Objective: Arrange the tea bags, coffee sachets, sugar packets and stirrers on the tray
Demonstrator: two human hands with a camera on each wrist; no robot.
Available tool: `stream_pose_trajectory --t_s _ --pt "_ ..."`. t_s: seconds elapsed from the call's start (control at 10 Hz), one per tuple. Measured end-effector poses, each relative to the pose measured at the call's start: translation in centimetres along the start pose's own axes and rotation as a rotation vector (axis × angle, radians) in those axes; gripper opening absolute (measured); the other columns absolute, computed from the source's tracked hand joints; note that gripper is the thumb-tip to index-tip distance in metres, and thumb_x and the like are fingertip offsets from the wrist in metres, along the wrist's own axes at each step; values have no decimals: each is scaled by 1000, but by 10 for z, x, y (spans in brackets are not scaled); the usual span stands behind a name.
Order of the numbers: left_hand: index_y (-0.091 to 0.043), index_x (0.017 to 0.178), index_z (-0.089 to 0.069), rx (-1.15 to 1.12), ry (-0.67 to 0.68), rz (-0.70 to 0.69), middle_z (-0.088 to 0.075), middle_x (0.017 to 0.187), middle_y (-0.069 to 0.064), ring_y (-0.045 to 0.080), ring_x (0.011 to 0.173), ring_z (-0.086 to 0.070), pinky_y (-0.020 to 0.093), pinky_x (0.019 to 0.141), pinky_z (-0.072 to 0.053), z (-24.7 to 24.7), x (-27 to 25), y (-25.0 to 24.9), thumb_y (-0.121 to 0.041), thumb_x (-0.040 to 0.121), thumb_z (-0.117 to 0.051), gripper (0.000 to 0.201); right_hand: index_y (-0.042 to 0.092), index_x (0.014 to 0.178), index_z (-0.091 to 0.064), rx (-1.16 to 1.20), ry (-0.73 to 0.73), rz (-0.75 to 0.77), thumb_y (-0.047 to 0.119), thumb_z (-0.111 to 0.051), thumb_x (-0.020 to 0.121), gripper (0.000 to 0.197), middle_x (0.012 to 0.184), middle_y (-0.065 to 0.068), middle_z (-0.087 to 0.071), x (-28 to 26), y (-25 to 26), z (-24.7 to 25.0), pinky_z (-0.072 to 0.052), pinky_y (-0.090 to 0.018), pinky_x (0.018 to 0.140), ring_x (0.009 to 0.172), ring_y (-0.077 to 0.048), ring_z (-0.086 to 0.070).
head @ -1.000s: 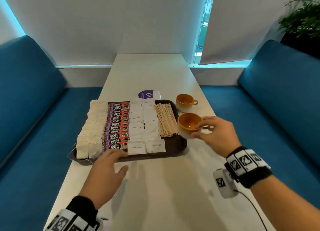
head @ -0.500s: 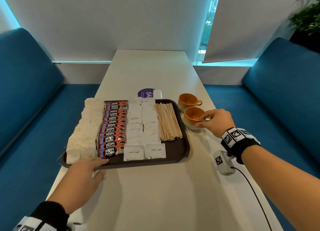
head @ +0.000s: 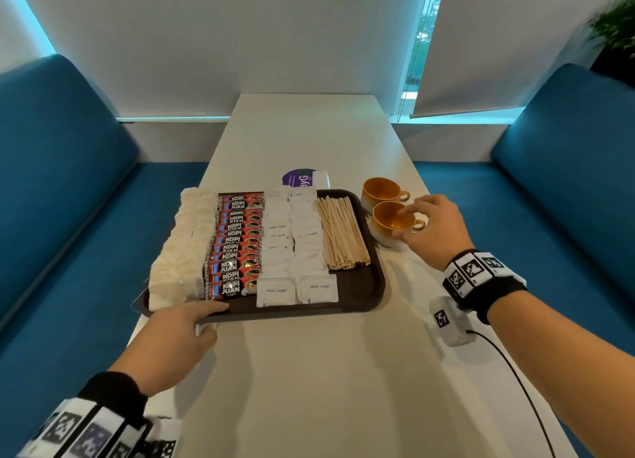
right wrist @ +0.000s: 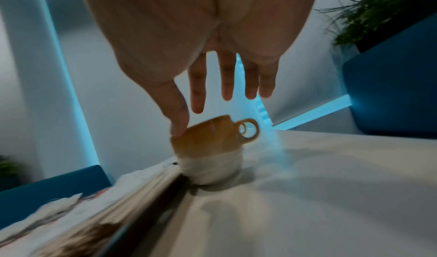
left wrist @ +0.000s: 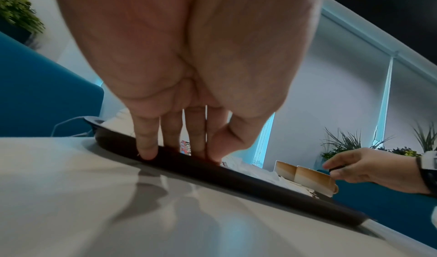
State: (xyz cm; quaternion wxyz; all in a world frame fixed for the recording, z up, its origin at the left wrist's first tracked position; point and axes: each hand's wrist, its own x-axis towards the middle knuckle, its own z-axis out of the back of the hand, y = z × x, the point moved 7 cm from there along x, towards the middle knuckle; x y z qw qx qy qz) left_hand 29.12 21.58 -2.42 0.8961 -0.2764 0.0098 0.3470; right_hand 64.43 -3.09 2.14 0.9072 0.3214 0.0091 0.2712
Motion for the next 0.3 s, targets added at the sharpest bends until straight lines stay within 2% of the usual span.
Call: stream_pose_trajectory --t_s 0.1,0.2,0.3 --pt "-44 130 -62 -83 -42 -58 -66 124 -16 3 99 -64 15 83 -47 8 -14 -3 -21 95 -63 42 31 102 -72 -33 55 90 34 -79 84 19 123 5 -55 -38 26 -1 -38 -36 105 124 -20 -46" --pt "-47 115 -68 -203 -171 -116 -69 116 -24 4 105 -65 21 88 -48 28 -40 -3 -19 92 -69 37 36 97 -71 18 144 122 33 -75 89 10 115 13 -58 -96 54 15 -49 -35 100 111 -10 -55" --pt "-47 101 -72 -290 -224 -91 -71 104 -28 -3 95 -66 17 83 -50 46 -75 5 -21 92 -70 27 42 93 -70 62 239 154 35 -71 91 7 102 22 -62 -173 68 33 -55 -24 88 97 -1 -60"
